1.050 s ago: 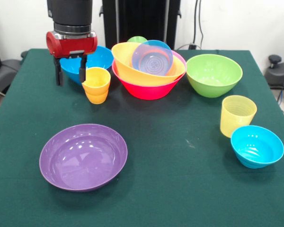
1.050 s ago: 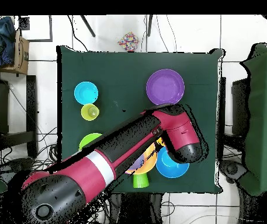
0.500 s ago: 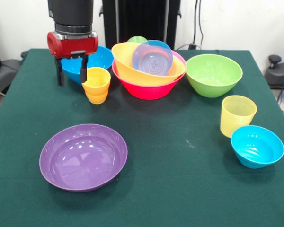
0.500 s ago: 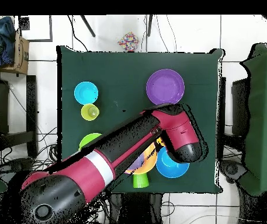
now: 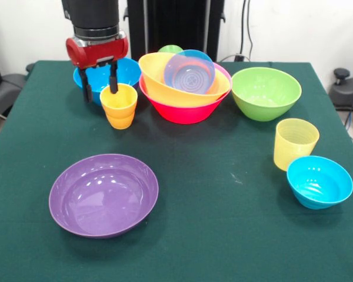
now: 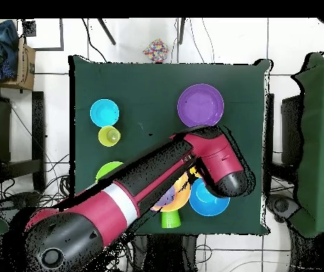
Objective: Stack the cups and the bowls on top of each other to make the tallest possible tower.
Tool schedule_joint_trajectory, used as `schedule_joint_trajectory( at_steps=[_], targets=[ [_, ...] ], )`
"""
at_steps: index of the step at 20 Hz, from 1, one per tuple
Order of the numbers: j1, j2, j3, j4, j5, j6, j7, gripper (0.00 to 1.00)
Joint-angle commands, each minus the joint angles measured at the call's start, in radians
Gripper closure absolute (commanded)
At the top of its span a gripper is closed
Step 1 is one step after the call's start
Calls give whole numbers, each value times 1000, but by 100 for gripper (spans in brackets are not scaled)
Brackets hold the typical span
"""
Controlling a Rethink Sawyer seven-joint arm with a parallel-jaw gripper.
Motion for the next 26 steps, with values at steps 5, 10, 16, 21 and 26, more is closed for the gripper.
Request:
schedule_joint_trajectory(
  at_steps=[5,10,16,21,26],
  targets=[
    [19,58,152,-79,-46,-99,259,0],
    [16,91,169,-80,-5,-21,179,0],
    [14,117,177,-86,36,37,132,0],
    [13,147,175,-99,71,87,100,0],
    [11,163,186,-108,95,130,77,0]
  ],
)
